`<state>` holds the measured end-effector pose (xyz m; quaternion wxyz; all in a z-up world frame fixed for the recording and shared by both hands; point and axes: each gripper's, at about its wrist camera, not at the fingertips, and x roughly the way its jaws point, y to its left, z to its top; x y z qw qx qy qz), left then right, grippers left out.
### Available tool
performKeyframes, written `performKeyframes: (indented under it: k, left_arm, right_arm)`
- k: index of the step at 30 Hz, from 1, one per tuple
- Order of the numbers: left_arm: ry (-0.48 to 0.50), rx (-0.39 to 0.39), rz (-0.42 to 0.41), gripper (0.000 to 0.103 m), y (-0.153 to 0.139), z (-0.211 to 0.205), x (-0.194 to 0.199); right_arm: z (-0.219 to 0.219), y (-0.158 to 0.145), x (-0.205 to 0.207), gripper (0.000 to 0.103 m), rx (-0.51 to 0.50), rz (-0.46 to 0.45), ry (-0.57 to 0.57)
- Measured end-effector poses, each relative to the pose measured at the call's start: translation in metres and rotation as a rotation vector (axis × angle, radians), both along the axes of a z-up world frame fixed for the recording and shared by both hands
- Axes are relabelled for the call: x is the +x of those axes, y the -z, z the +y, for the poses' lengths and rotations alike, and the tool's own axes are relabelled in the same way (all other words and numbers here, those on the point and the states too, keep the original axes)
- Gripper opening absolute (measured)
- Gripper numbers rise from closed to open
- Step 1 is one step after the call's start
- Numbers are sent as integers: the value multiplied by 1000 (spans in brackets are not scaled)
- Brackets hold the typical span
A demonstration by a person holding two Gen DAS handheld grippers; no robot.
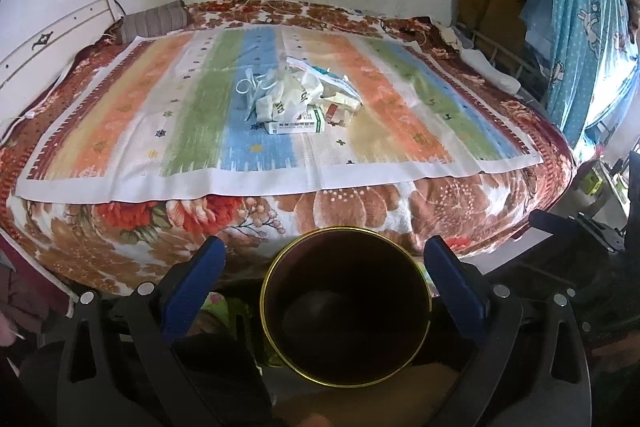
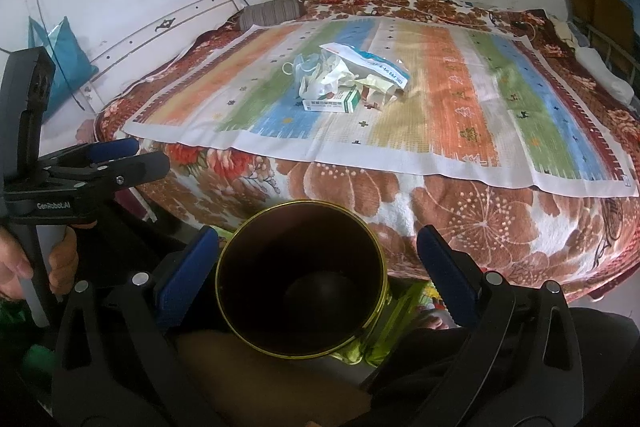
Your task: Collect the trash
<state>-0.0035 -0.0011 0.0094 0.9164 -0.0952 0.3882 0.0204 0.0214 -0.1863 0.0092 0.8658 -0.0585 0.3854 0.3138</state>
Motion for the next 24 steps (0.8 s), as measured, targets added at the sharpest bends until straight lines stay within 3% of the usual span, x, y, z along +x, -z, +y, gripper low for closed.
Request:
performKeyframes:
  k: [24]
  left_arm:
    - [-21, 1, -9, 97, -2, -1, 1]
  right_arm:
    - [-1, 5, 3, 94, -25, 5, 8]
